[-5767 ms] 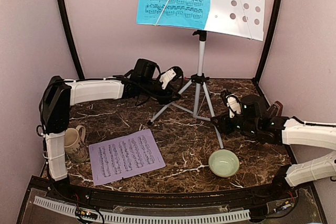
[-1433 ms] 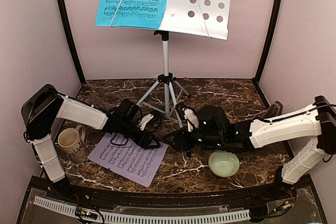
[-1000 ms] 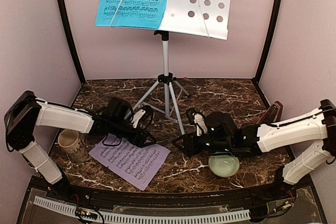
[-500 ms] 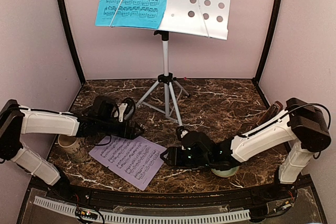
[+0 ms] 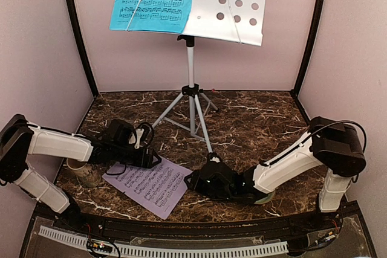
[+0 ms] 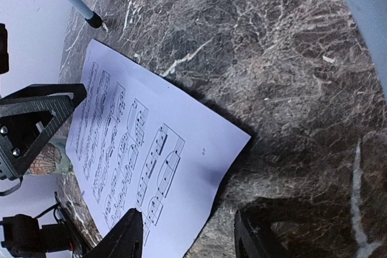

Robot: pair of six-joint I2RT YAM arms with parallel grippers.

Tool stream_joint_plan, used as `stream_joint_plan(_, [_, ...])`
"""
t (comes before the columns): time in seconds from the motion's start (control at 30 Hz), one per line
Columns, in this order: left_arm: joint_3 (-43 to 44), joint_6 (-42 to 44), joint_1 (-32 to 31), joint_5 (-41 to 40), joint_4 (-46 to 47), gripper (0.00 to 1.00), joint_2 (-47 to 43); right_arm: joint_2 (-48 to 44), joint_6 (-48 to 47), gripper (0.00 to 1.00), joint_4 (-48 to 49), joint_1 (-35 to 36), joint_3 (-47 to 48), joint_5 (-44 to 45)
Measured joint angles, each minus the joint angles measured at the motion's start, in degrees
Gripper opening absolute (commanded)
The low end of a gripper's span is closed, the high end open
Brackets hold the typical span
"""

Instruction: Set up the instrument practice props

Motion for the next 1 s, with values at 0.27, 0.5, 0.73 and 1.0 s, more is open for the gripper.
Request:
stream_joint_plan(0.27, [-0.1, 0.0, 0.0, -0.1, 0.8, 0.73, 0.0, 3.8, 5.9, 0.46, 6.1, 0.0, 0.9, 4.0])
stream_joint_plan(0.5, [-0.3, 0.0, 0.0, 0.2, 1.2, 0.72, 0.0, 6.6, 7.6, 0.34, 8.9, 0.0, 2.5, 6.7])
stream_joint_plan(0.73, [-1.1, 0.0, 0.0, 1.4, 2.4, 0.71, 0.4, 6.7, 5.6, 0.05, 12.6, 0.0, 2.5, 7.1])
stream_joint_plan(1.0, [-1.1, 0.5, 0.0, 2.3, 2.3, 0.87, -4.3, 3.8, -0.8, 0.0, 12.8, 0.5, 1.0, 7.8])
